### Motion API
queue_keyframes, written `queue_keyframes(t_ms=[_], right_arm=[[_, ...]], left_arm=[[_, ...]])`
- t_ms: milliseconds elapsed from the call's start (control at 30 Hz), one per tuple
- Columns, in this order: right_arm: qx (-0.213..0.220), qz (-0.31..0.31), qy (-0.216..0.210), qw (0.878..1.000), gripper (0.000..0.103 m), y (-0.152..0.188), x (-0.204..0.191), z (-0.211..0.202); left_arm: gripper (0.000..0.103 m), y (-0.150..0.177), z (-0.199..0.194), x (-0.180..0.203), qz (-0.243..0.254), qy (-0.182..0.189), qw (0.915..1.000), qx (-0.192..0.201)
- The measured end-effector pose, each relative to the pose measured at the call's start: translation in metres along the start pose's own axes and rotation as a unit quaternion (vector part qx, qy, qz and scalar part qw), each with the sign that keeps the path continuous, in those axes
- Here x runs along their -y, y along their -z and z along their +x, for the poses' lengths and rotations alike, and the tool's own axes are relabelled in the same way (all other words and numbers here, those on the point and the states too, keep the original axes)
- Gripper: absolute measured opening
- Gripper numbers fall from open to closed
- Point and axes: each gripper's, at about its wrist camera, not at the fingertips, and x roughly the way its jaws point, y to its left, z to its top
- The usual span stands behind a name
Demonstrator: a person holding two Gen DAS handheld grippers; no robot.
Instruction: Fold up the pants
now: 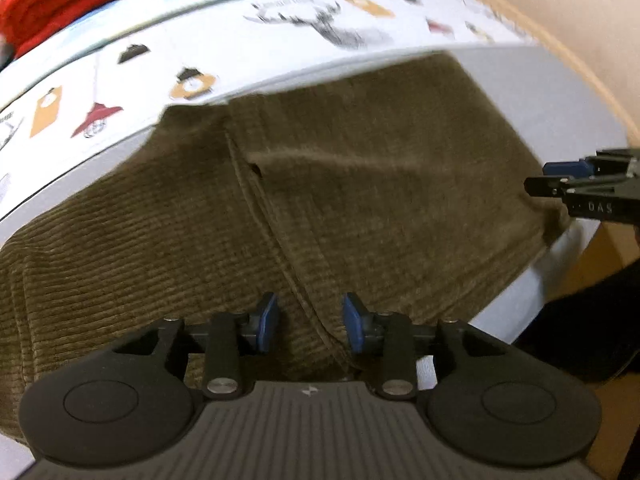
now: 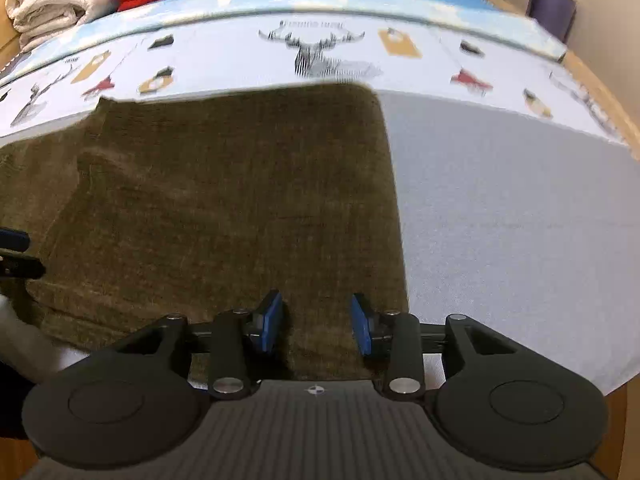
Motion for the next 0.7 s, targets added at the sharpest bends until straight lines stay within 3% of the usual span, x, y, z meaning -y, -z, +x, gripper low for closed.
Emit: queue_keyframes(t_ms=[200,367,500,700], right_arm=[[0.097,-0.036,-0.036,0.994,0.04,-0.033,-0.022,-0.045],[0.136,-0.094,-0.068,0.984,0.046,-0.068,-0.049,-0.074],[0.147,-0.124,-0.082,0.978,0.047,-0.086,-0.071,-0.073],[0.116,-0.118,-0.102,0.981,0.047,-0.085,-0.102,-0.035]], left_arm=[[0.042,0.004,-0.021,-0.02,-0.032,-0.001,0.9987,0.039],[0.042,0.01,-0.037,-0.041,-0.056,-0.013,0.997,0.051],[0.042,0.019,-0.046,-0.063,-0.08,-0.029,0.9949,0.054],[0.042,0.034,-0.06,-0.1,-0.125,-0.048,0.9894,0.057]])
